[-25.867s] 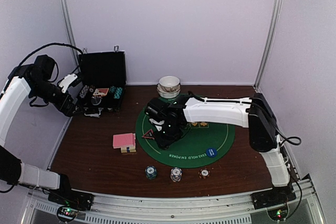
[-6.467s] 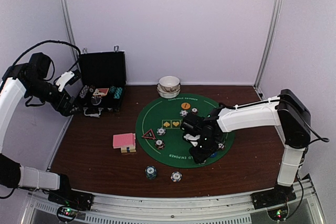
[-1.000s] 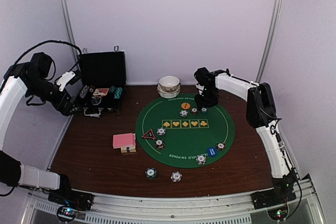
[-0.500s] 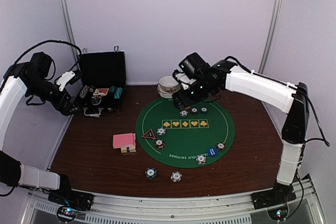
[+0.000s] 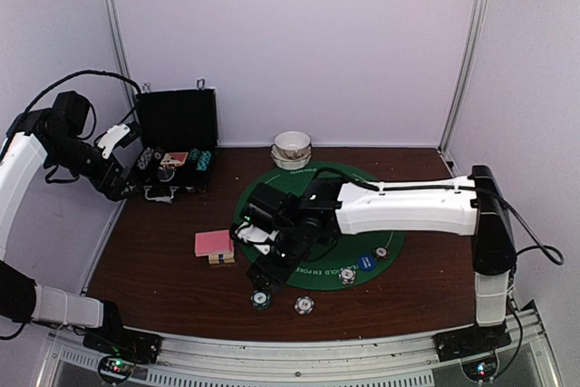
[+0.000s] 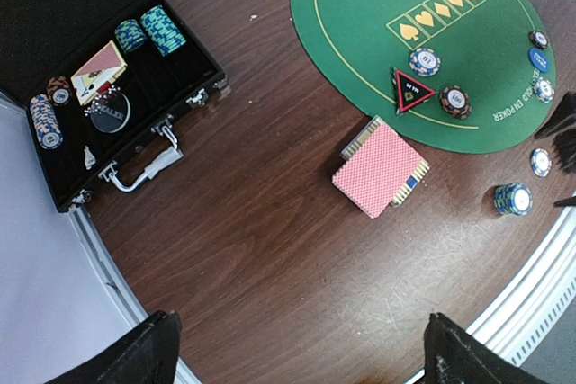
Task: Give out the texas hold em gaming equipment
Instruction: Pick up the pile of poker chips from the center of the board.
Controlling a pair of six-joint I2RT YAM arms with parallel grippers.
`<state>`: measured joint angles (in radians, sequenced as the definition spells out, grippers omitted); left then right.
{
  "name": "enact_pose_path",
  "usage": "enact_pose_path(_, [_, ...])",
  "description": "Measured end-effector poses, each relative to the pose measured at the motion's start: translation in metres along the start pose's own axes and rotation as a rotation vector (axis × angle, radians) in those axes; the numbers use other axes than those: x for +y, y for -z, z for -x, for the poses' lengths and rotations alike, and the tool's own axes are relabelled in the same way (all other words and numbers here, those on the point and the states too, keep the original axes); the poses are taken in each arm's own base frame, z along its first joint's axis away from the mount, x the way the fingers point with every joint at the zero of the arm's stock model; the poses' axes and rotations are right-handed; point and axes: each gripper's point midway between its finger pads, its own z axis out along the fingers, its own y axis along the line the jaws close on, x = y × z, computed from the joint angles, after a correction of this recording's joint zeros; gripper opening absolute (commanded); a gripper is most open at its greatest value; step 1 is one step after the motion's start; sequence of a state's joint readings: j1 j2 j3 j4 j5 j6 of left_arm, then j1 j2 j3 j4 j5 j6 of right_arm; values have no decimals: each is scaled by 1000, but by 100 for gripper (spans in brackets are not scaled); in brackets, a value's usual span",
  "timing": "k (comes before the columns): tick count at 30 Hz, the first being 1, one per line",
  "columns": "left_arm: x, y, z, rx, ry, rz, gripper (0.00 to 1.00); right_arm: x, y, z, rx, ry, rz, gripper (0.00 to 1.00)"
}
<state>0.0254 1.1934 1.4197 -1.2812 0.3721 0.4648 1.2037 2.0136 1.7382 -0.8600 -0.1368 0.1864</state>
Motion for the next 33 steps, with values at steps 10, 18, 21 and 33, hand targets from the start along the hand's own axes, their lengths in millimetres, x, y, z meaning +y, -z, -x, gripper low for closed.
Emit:
enact_pose_path(10, [-1, 0, -1, -1, 0, -3, 98, 22, -61, -13, 113, 65, 47, 78])
enact_pose_path(18, [-1, 0, -1, -2, 0, -3, 98, 29, -66, -5, 105, 82, 72, 70])
enact_pose_path(21, [-1, 0, -1, -2, 0, -3, 97, 29, -72, -8, 117, 84, 74, 67])
enact_pose_path(33, [-1, 0, -1, -2, 0, -2, 97, 30, -79, -13, 137, 83, 83, 43])
